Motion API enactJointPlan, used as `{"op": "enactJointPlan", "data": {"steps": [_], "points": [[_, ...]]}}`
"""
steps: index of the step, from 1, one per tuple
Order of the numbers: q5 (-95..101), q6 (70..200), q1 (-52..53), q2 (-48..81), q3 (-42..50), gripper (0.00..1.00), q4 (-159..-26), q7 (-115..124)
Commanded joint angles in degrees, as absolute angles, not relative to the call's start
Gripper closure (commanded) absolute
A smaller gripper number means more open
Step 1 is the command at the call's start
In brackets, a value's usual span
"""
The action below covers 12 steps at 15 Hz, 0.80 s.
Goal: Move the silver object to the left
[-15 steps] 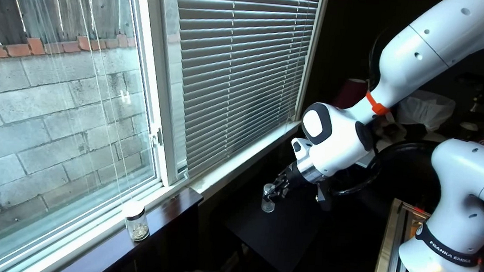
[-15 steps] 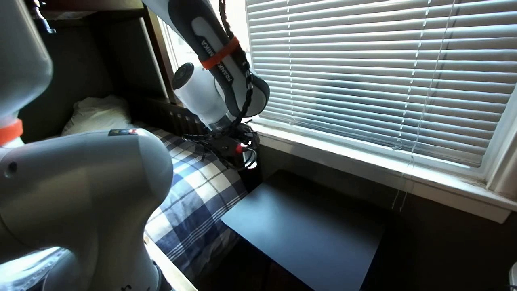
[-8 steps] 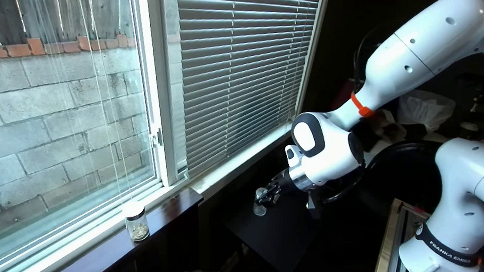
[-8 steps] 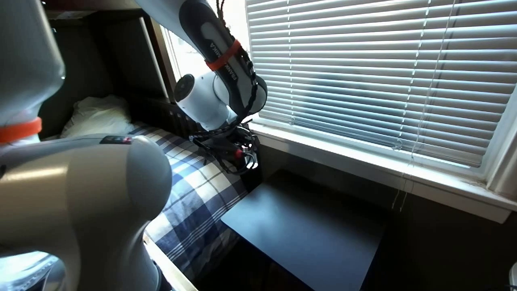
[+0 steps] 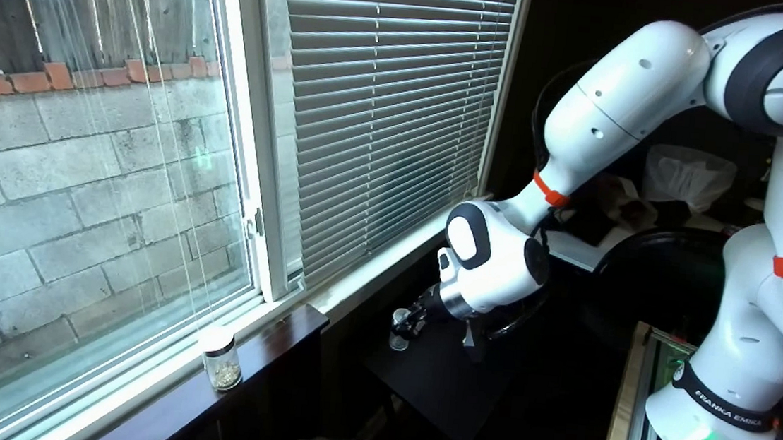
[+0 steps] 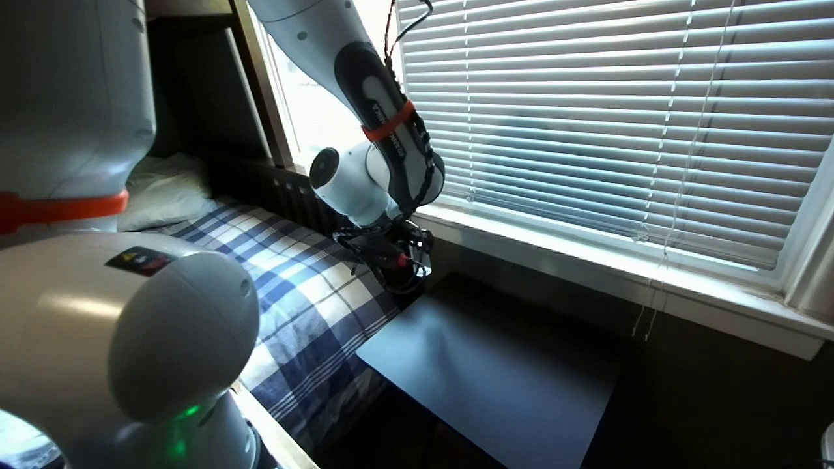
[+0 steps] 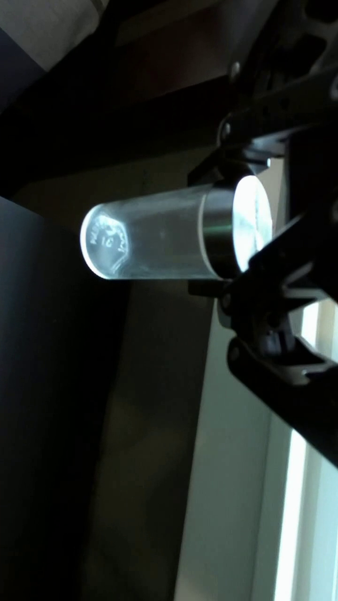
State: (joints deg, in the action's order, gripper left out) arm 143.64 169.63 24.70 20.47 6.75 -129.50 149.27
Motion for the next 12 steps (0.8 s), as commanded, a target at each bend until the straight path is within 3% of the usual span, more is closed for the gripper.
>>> {"op": "enactJointPlan", "data": {"steps": [1,9,10,12], "points": [[143.64,167.25,11.40,28.28,-4.01,0.76,-123.66,147.40],[143.64,164.93,-11.01,41.85,-19.29,0.76,-115.55,131.00],[143.64,165.16,-12.70,43.05,-20.34,0.30,-114.95,129.20],[143.64,165.21,-15.81,44.97,-22.37,0.18,-114.16,125.73]]}}
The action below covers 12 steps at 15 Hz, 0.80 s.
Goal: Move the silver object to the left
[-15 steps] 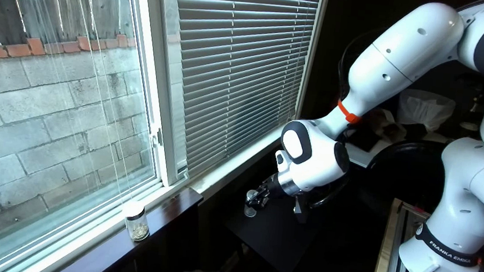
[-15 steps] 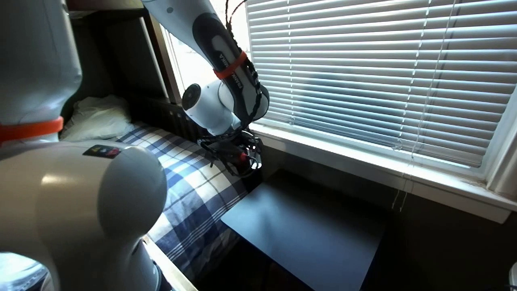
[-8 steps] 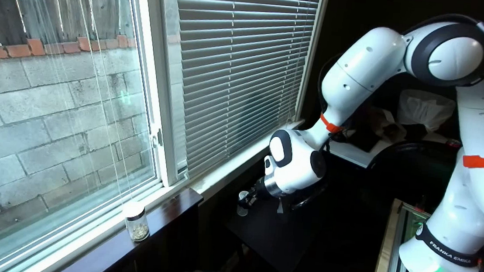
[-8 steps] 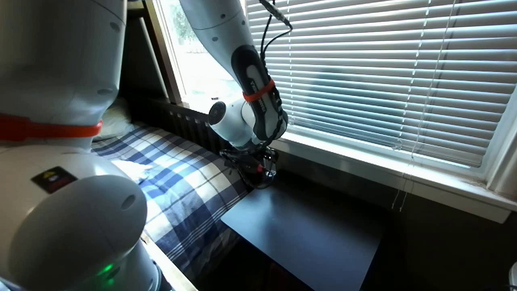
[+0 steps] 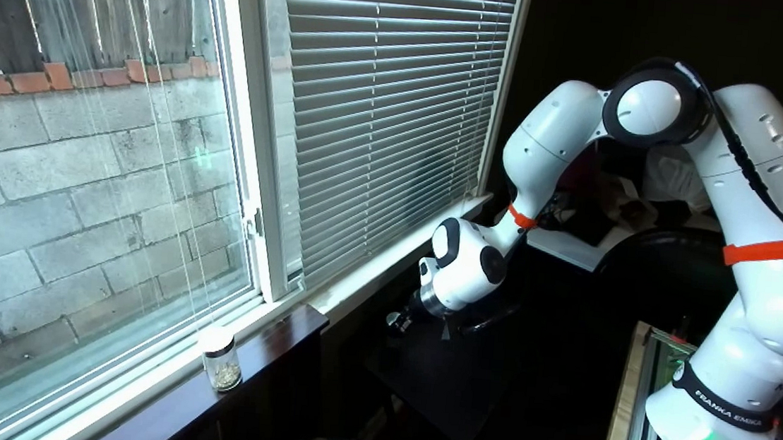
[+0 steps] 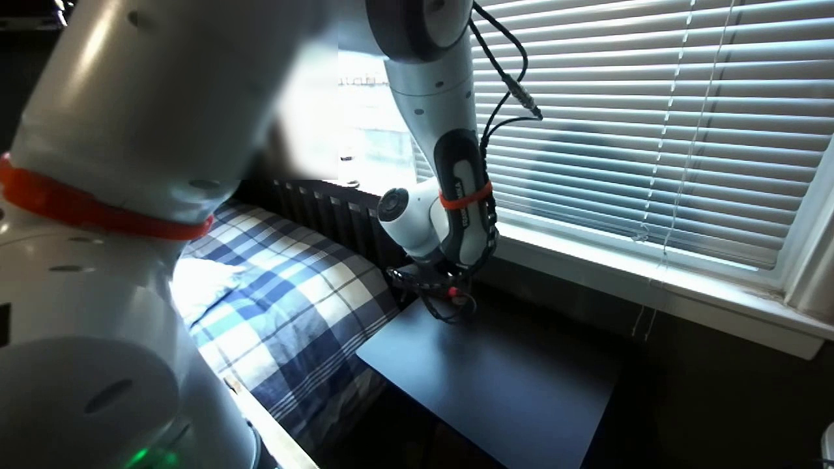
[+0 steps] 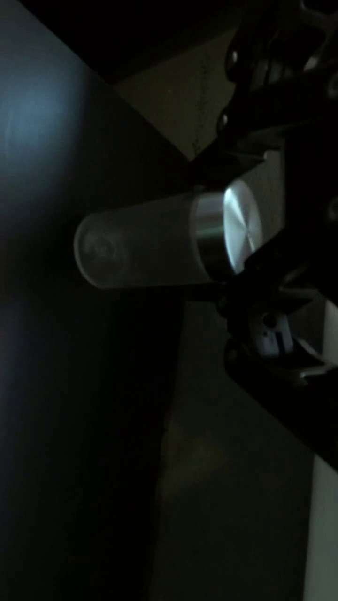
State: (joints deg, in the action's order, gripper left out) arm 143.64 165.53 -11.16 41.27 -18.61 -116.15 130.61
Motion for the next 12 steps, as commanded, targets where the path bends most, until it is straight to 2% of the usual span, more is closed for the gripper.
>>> {"op": "enactJointPlan", "data": {"steps": [1,2,3,7,12], "points": [[143.64,165.26,-17.09,45.55,-23.17,0.11,-114.01,124.32],[143.64,165.55,-18.21,45.98,-23.78,0.02,-114.00,123.14],[143.64,165.92,-18.85,45.81,-23.86,0.00,-114.43,122.45],[138.61,169.30,-16.34,41.37,-17.82,0.00,-119.19,120.67],[128.31,181.94,-11.34,35.75,-8.98,0.00,-125.20,114.28]]}}
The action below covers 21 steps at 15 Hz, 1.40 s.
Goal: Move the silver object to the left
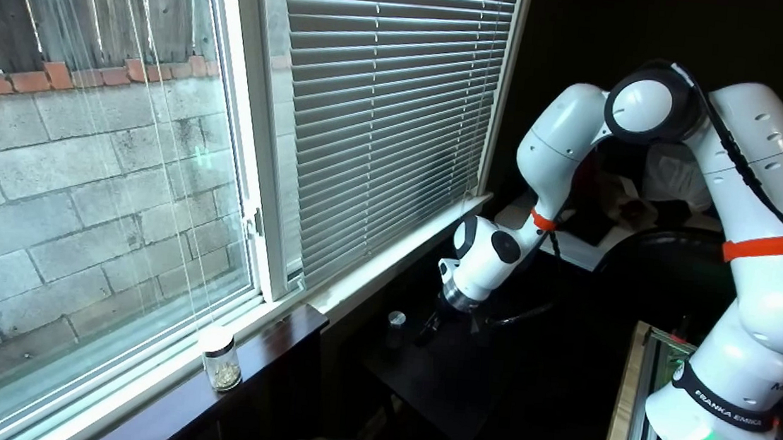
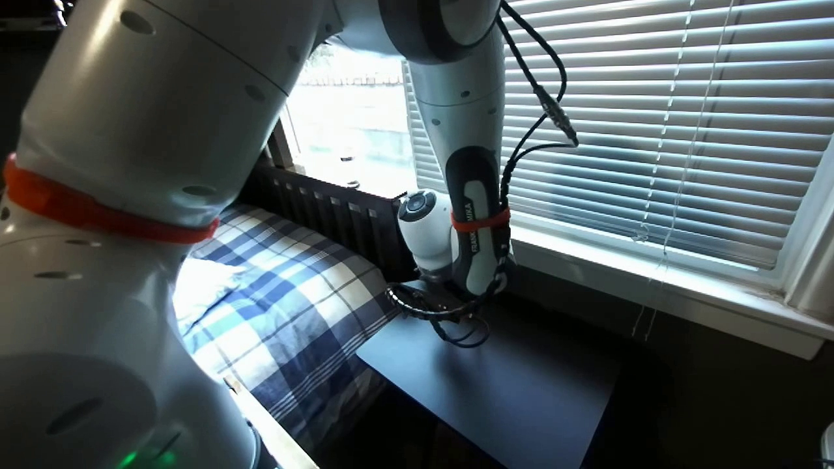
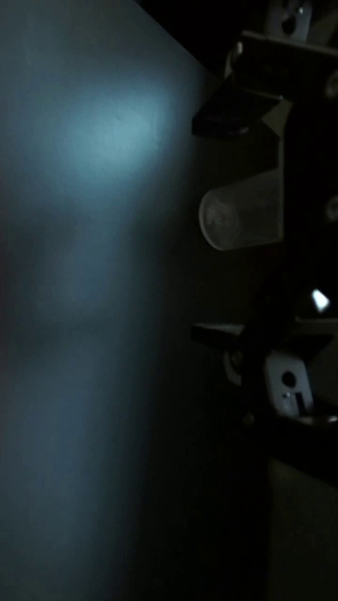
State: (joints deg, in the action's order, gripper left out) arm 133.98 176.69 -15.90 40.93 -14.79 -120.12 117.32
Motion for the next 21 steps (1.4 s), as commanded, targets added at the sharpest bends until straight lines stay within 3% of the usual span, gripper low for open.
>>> {"op": "enactJointPlan", "data": {"steps": [1,3,10,16,17,18,21], "points": [[127.20,183.79,-9.87,34.46,-7.01,0.00,-126.39,113.79],[116.89,184.00,-10.25,30.37,-5.90,0.00,-131.85,103.15],[118.26,181.34,-1.82,8.22,-0.43,0.00,-142.29,106.60],[116.40,184.15,-3.05,-9.88,0.46,0.00,-149.72,100.81],[117.07,188.95,-4.67,-11.08,0.73,0.00,-150.09,97.98],[118.25,185.19,-2.71,-5.59,-0.08,0.00,-145.99,102.86],[118.26,188.07,-4.29,-10.11,0.55,0.00,-148.50,99.83]]}}
